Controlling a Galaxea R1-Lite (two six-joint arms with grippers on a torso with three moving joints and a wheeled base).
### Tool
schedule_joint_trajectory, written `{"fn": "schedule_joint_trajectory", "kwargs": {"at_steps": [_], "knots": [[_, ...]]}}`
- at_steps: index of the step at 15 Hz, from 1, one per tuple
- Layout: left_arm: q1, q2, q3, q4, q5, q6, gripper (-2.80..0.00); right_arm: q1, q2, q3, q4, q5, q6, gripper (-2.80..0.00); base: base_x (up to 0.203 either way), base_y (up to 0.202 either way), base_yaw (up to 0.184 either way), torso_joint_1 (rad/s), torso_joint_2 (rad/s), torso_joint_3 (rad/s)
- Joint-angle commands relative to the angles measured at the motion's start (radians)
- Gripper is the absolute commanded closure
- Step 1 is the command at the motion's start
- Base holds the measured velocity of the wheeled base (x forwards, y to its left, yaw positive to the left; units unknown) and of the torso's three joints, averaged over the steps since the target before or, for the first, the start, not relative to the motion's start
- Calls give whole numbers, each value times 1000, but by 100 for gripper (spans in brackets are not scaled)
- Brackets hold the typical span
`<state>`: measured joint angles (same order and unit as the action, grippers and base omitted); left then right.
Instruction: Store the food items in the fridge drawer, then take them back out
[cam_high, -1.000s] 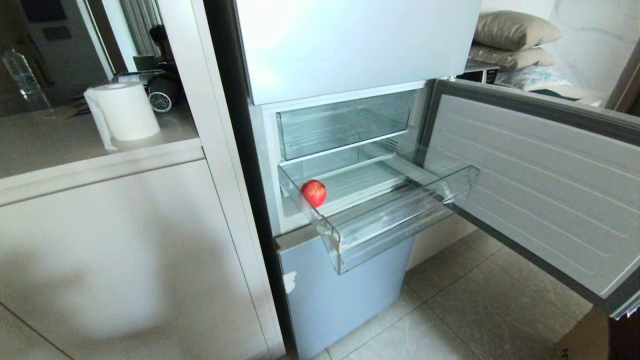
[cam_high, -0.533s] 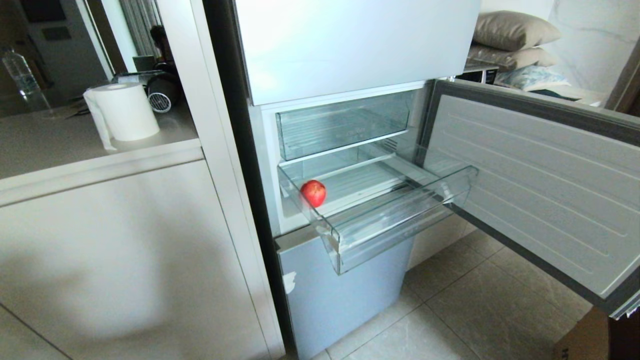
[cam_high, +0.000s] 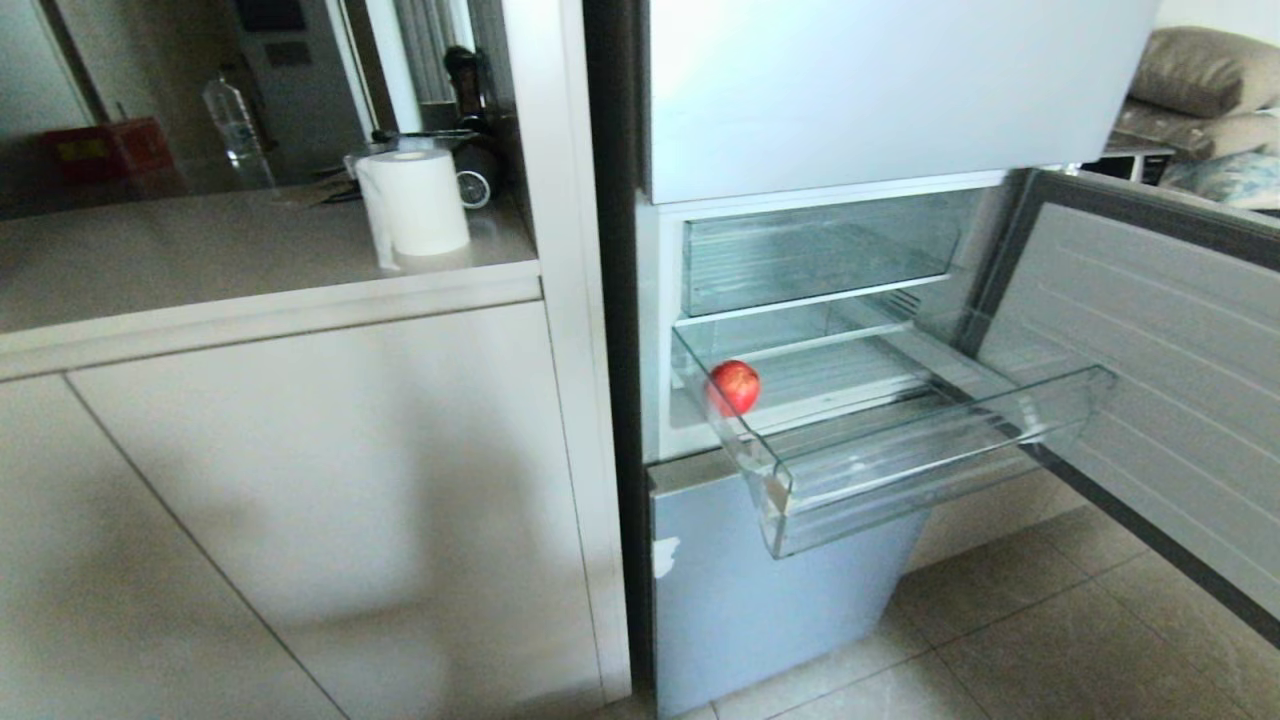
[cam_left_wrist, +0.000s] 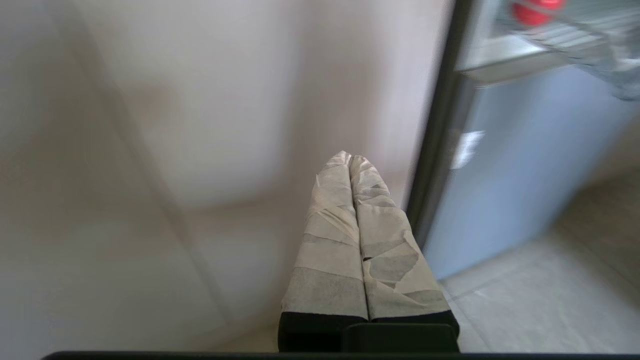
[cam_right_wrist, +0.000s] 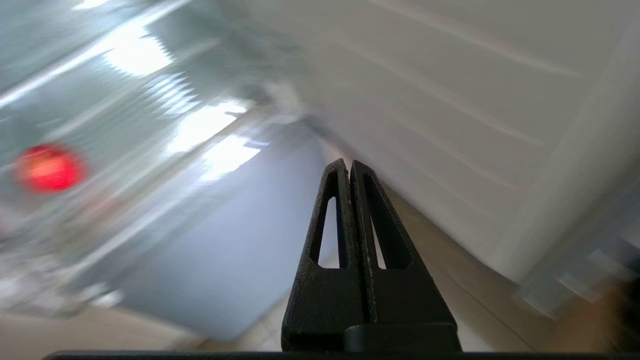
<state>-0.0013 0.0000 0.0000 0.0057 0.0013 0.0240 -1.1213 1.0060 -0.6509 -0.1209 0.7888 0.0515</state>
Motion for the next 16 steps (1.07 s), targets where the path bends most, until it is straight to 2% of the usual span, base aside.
{"fn": "schedule_joint_trajectory", "kwargs": {"at_steps": [1,10,14,16], "knots": [[0,2,0,0,0,1,0,4,11,-6,0,14,1,0,-3,-7,173,-3,-2,6],[0,2,0,0,0,1,0,125,69,-8,-6,15,-3,0,0,-8,172,2,2,2],[0,2,0,0,0,1,0,312,175,-49,-3,-11,-5,0,-1,-3,42,2,2,2],[0,2,0,0,0,-1,0,454,284,-97,0,-134,-5,0,0,0,0,0,0,0]]}}
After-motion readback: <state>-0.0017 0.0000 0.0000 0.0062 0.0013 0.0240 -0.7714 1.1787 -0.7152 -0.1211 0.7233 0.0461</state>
